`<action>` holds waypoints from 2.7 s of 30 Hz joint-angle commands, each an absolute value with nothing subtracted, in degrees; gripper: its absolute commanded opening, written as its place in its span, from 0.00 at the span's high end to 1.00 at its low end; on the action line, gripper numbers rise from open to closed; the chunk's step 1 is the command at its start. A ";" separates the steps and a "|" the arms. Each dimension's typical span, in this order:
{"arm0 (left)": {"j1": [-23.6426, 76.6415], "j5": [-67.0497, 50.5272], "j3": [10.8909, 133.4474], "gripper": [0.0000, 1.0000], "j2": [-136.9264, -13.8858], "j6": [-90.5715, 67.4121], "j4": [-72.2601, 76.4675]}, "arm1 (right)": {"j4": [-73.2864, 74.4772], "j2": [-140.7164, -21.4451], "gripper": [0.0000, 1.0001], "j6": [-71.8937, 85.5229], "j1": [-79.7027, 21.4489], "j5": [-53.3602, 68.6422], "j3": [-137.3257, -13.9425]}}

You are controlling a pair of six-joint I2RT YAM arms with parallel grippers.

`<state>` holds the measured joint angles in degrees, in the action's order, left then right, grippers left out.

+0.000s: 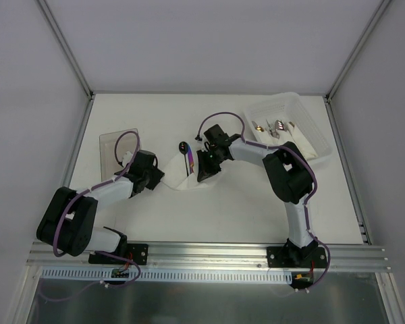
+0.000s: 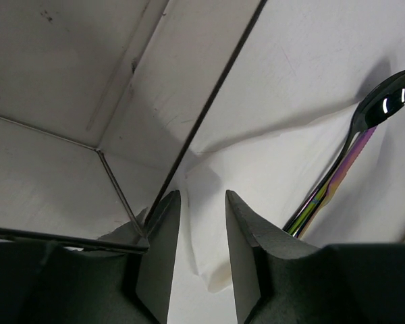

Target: Place the utensils on the paper napkin and roll it up

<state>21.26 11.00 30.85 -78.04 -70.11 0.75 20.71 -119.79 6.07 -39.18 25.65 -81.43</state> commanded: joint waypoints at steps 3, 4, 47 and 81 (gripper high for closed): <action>20.65 12.83 29.00 0.72 -77.61 -69.61 -0.97 | 23.20 -122.61 0.97 5.54 -38.85 20.48 -82.09; 20.57 12.57 29.09 0.75 -77.52 -69.35 -0.79 | 23.20 -122.52 0.97 5.62 -38.85 20.39 -82.18; 31.99 -8.26 43.68 1.00 -97.38 -59.41 21.36 | 25.14 -122.96 0.97 5.98 -37.44 19.60 -83.94; 31.99 -8.44 48.78 1.00 -101.25 -59.77 12.04 | 20.74 -116.63 0.90 2.37 -30.85 25.14 -78.57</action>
<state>31.57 -8.36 47.16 -101.14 -61.52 14.44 21.06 -115.28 2.79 -30.63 24.86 -76.31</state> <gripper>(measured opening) 0.006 0.106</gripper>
